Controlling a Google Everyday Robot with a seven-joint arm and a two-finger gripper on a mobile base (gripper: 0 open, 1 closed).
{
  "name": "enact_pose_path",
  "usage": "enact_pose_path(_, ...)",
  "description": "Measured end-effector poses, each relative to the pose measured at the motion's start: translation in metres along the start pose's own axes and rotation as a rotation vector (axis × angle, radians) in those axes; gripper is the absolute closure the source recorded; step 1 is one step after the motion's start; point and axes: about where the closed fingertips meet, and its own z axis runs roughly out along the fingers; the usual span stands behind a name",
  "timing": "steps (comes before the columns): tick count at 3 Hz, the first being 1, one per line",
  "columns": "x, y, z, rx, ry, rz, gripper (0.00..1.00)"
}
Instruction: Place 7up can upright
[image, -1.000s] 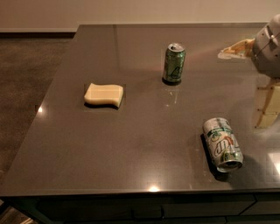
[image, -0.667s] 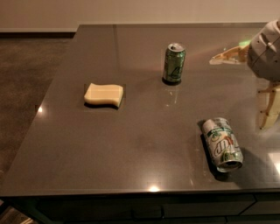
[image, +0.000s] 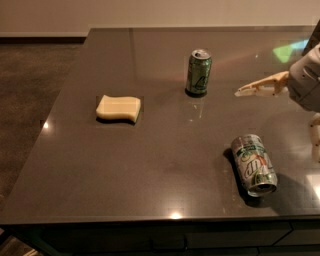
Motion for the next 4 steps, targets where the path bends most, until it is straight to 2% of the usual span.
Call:
enact_pose_path(2,-0.010,0.030,0.021,-0.031,0.002,-0.344,0.00)
enact_pose_path(3,-0.020,0.038,0.031,-0.046,0.003,-0.524,0.00)
enact_pose_path(4,-0.031,0.042,0.038,-0.088,0.018,-0.727,0.00)
